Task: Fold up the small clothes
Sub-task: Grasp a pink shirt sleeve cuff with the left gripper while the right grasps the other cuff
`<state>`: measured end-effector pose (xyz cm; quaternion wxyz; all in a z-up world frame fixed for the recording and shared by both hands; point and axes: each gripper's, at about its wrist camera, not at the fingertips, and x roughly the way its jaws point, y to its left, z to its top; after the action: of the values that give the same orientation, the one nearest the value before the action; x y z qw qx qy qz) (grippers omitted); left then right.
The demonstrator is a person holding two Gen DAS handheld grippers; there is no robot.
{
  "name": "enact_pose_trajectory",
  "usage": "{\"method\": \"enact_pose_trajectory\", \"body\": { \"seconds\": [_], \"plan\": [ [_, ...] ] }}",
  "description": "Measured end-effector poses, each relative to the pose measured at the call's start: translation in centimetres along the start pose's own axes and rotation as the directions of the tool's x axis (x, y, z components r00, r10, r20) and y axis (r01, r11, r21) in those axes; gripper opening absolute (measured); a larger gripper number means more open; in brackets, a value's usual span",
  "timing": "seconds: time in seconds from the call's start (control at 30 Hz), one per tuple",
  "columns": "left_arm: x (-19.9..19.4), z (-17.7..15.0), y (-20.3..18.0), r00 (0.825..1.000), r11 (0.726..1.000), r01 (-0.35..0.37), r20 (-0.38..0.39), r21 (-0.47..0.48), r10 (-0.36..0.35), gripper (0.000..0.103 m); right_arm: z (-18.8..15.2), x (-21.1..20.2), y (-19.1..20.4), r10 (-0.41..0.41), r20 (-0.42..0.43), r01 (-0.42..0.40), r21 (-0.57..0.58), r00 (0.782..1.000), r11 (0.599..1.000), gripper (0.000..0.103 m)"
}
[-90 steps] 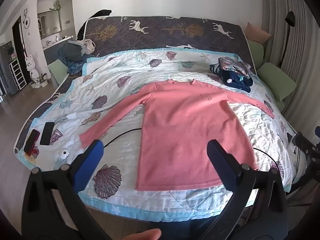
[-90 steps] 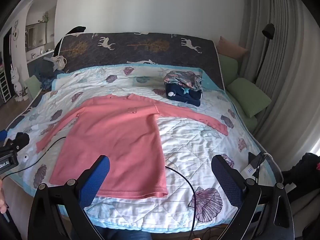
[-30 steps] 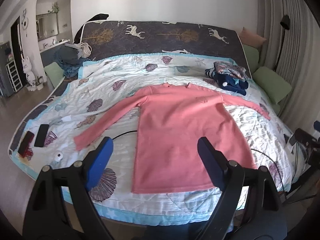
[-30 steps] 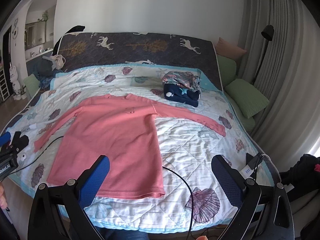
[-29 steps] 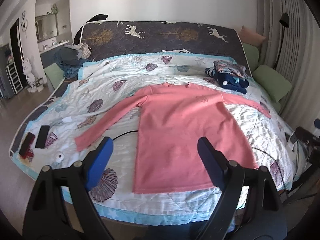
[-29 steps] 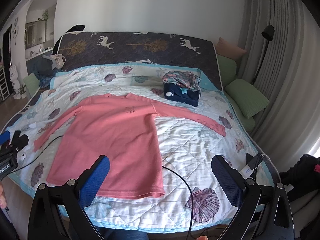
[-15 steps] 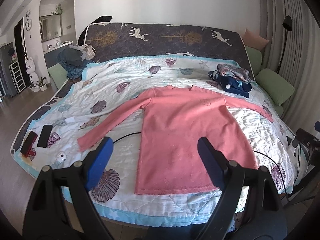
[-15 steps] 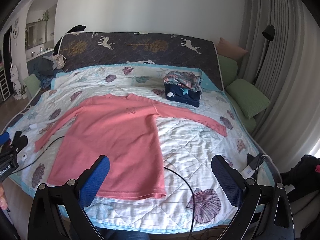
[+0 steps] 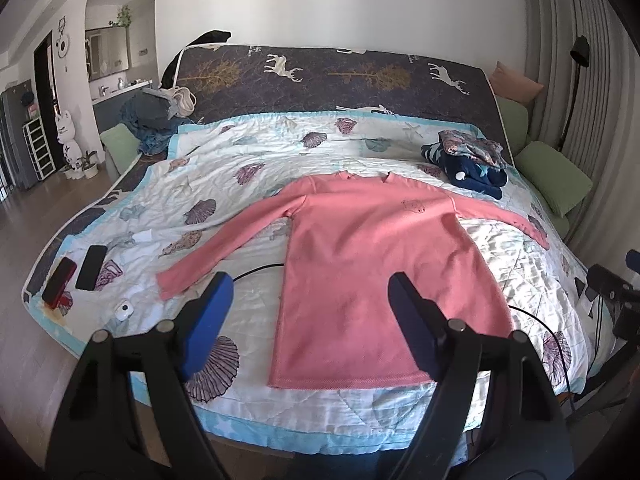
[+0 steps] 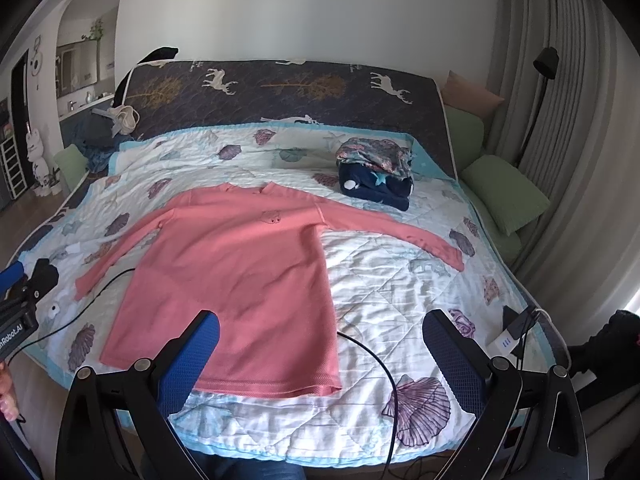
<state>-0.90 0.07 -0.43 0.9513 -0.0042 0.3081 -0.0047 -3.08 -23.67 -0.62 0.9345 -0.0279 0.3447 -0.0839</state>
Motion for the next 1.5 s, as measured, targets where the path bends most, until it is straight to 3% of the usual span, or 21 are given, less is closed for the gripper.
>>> {"method": "enact_pose_trajectory", "body": {
  "seconds": [0.17,0.33,0.47,0.57,0.67,0.77,0.83,0.9,0.97,1.03,1.07,1.1,1.17,1.2,1.23,1.27,1.3,1.33,1.4,1.43,1.5],
  "plan": [
    [0.5,-0.1,0.0,0.997,0.997,0.067,-0.018,-0.046,-0.068,0.08,0.0,0.7,-0.4,-0.005,-0.003,0.006,0.012,1.0,1.0,0.103],
    [2.2,0.5,-0.8,0.98,0.981,0.169,-0.088,-0.093,-0.177,0.08,0.4,1.8,-2.1,-0.038,0.003,0.038,0.032,0.999,0.999,0.103],
    [4.2,1.9,-3.9,0.977,0.985,0.174,-0.126,0.002,-0.172,0.049,1.7,3.0,-5.3,-0.099,0.011,0.098,0.079,0.995,0.992,0.103],
    [6.6,3.5,-7.1,0.969,0.977,0.201,-0.159,0.076,-0.188,0.048,2.7,4.5,-9.4,-0.14,0.002,0.137,0.163,0.99,0.977,0.103],
    [9.5,5.7,-10.7,0.943,0.949,0.291,-0.205,0.122,-0.262,0.05,3.5,6.8,-13.5,-0.144,-0.013,0.142,0.242,0.99,0.96,0.103],
    [13.7,8.5,-15.2,0.912,0.917,0.363,-0.264,0.168,-0.313,0.067,4.1,10.6,-18.3,-0.098,-0.045,0.108,0.359,0.994,0.927,0.103],
    [16.5,10.1,-18.0,0.898,0.899,0.396,-0.286,0.188,-0.335,0.07,4.0,13.9,-21.7,-0.052,-0.07,0.078,0.449,0.996,0.89,0.103],
    [19.2,11.8,-20.4,0.872,0.88,0.432,-0.341,0.196,-0.351,0.073,3.8,18.0,-24.9,0.016,-0.093,0.034,0.509,0.996,0.86,0.103],
    [22.4,13.6,-23.6,0.84,0.858,0.478,-0.385,0.187,-0.383,0.073,3.4,22.4,-27.3,0.032,-0.145,0.053,0.55,0.989,0.833,0.102],
    [25.5,14.7,-26.5,0.789,0.826,0.539,-0.44,0.163,-0.428,0.074,2.9,25.4,-29.1,0.088,-0.152,0.021,0.602,0.984,0.798,0.099],
    [27.0,14.9,-27.8,0.765,0.816,0.556,-0.478,0.155,-0.431,0.074,2.4,27.4,-30.3,0.155,-0.152,-0.019,0.654,0.976,0.756,0.099],
    [28.5,14.8,-29.1,0.741,0.806,0.573,-0.513,0.146,-0.434,0.074,1.6,29.8,-32.0,0.24,-0.136,-0.066,0.73,0.961,0.681,0.097],
    [31.1,14.2,-31.2,0.672,0.77,0.626,-0.584,0.119,-0.456,0.074,0.1,32.9,-34.2,0.325,-0.11,-0.097,0.822,0.939,0.561,0.094],
    [32.0,13.9,-32.1,0.652,0.763,0.636,-0.607,0.112,-0.454,0.074,-0.8,34.6,-35.3,0.357,-0.095,-0.101,0.864,0.929,0.493,0.092],
    [33.4,13.4,-32.8,0.625,0.76,0.643,-0.64,0.098,-0.446,0.074,-1.5,35.7,-36.0,0.374,-0.087,-0.097,0.889,0.923,0.448,0.09],
    [34.9,12.7,-33.4,0.586,0.758,0.65,-0.673,0.059,-0.451,0.074,-2.3,37.0,-36.8,0.388,-0.081,-0.087,0.914,0.918,0.396,0.089],
    [35.8,12.4,-33.9,0.566,0.757,0.653,-0.686,0.034,-0.457,0.074,-3.1,38.5,-37.5,0.414,-0.053,-0.095,0.939,0.909,0.33,0.087],
    [36.9,11.8,-34.1,0.529,0.755,0.656,-0.703,-0.016,-0.475,0.074,-3.7,39.4,-37.7,0.435,-0.031,-0.104,0.954,0.9,0.283,0.084],
    [38.6,11.3,-34.2,0.49,0.761,0.644,-0.721,-0.08,-0.49,0.074,-4.8,41.6,-38.0,0.492,0.03,-0.132,0.976,0.87,0.174,0.082],
    [39.2,11.0,-34.3,0.476,0.764,0.637,-0.725,-0.105,-0.497,0.074,-5.0,42.2,-37.9,0.499,0.041,-0.135,0.979,0.866,0.155,0.082],
    [40.3,10.6,-34.5,0.456,0.766,0.628,-0.733,-0.138,-0.506,0.074,-4.7,42.6,-38.0,0.487,0.052,-0.148,0.976,0.872,0.16,0.082]
  ]
}}
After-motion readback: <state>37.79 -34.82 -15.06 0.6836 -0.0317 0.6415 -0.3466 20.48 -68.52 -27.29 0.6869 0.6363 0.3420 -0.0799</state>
